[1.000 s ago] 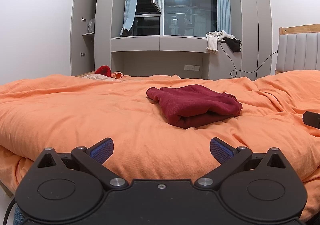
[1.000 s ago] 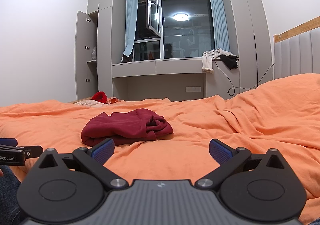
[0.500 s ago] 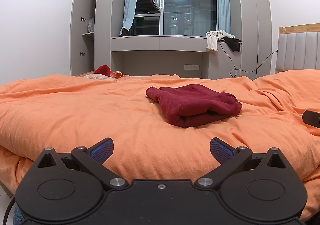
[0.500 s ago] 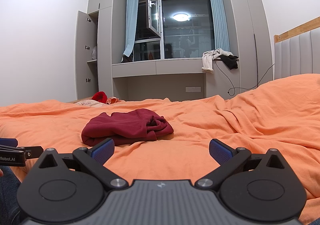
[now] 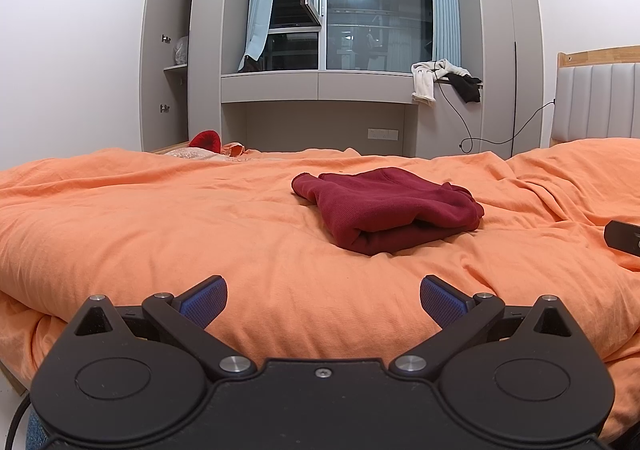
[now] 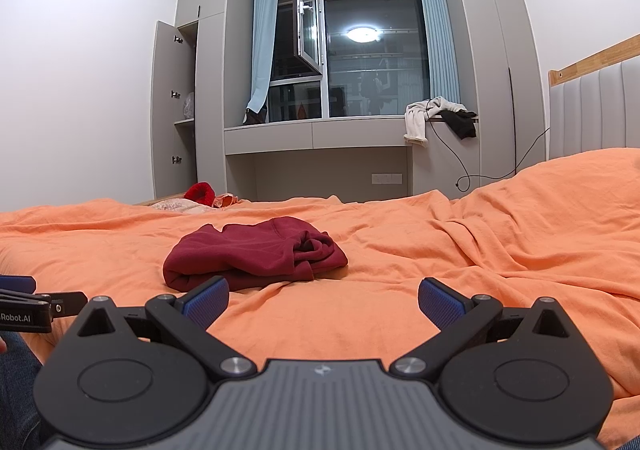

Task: Fold small clothes

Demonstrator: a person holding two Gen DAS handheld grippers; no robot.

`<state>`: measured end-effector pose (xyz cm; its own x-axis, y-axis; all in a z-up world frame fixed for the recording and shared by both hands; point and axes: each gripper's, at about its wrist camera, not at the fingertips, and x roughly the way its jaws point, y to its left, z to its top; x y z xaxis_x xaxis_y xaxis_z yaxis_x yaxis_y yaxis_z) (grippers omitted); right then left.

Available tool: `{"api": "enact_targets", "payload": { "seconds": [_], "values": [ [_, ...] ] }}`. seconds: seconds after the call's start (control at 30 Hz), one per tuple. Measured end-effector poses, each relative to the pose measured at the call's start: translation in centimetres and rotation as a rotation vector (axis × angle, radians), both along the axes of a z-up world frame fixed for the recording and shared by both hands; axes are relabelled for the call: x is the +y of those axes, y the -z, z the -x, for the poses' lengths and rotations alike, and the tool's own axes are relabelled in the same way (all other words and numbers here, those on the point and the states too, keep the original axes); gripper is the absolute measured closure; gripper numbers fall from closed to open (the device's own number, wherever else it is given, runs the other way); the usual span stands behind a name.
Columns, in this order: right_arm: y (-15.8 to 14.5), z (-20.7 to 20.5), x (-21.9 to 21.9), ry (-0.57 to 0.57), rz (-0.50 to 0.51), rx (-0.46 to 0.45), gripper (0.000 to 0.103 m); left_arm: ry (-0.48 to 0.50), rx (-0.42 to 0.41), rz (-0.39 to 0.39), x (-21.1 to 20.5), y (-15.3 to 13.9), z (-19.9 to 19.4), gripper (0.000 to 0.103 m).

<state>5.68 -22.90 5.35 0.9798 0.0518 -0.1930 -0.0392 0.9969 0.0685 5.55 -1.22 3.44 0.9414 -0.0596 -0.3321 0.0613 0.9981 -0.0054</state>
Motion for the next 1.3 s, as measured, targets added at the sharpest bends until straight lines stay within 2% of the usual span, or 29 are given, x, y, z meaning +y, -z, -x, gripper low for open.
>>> {"api": "enact_targets", "payload": {
  "seconds": [1.3],
  "values": [
    [-0.05, -0.07, -0.19, 0.006, 0.001, -0.003, 0.0, 0.003, 0.016, -0.016, -0.03, 0.48, -0.28, 0.0]
  ]
}}
